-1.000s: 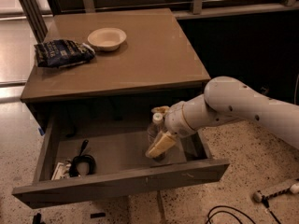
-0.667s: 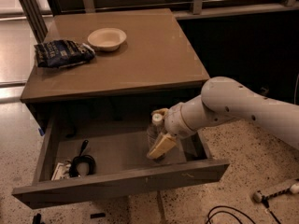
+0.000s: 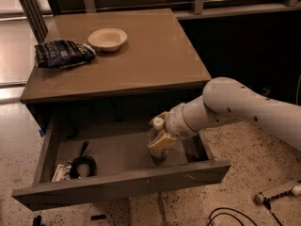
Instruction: Pick blue plastic bottle from top drawer and place on counter
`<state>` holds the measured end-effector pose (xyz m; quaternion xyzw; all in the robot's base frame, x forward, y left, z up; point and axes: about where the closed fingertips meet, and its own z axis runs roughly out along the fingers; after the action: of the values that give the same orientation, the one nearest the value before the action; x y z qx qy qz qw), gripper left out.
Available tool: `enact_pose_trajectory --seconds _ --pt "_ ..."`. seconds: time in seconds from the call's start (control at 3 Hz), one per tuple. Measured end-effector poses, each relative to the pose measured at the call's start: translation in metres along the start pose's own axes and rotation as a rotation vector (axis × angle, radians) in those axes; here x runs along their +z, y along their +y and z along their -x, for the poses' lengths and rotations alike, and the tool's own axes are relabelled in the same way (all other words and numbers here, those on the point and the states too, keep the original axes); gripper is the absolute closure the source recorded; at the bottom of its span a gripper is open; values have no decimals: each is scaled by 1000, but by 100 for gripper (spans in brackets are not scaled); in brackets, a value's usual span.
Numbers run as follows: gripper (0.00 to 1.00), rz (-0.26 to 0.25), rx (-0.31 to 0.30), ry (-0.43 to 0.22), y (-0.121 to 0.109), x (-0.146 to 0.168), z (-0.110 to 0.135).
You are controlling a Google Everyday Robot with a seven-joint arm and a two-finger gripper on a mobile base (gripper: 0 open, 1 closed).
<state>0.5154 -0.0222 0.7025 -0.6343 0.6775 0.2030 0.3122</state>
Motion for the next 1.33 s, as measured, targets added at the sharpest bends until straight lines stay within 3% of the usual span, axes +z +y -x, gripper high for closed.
enact_pose_trajectory --seconds 0.33,0.67,1.0,1.33 --pt "86 0 0 0 0 0 0" --pt "100 2 2 -2 1 -2 1" --pt "100 -4 41 -43 -3 -33 24" --pt "100 -16 100 -89 -19 -89 69"
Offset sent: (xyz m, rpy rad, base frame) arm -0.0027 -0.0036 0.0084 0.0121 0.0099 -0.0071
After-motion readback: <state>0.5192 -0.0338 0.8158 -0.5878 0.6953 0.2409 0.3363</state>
